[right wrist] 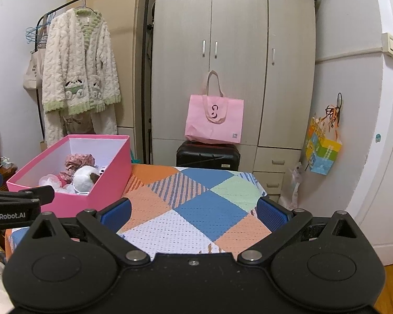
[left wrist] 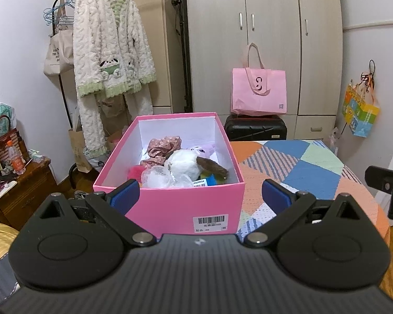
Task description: Organize soft objects
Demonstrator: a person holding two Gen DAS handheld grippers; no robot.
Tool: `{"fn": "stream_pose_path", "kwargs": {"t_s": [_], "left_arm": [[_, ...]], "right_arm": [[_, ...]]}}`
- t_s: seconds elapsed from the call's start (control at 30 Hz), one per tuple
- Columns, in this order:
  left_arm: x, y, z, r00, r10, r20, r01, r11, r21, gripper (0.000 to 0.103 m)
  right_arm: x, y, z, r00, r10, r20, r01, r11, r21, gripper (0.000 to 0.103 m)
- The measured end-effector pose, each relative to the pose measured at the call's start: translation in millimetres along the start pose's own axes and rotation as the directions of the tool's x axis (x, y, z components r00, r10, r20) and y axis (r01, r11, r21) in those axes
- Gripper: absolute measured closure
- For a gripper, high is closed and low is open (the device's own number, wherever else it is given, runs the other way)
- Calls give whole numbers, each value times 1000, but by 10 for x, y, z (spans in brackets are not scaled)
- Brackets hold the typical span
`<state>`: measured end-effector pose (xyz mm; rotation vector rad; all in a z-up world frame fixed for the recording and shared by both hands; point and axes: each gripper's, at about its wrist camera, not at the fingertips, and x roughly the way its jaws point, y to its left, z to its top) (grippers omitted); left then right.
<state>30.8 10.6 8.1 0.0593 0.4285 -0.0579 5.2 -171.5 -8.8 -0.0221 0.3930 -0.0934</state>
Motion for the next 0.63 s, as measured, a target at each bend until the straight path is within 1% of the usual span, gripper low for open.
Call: {"fn": "stream_pose_path", "kwargs": {"t_s": [0.1,0.3,0.63], "left_arm": [[4,16,-5,1000,-7,-5,7,1000,-6,2],[-16,-5,-18,1000,7,9,-7,1000,16,2],[-25,-13,-25,1000,2,8,-2,1000,22,2]], "right_arm": [[-4,7,0,1000,-1,0,1,1000,-3,0],[1,9,-3,1000,-1,-4,1,1000,-4,0],[8,9,-2,1000,0,-7,0,1000,-5,0]]}}
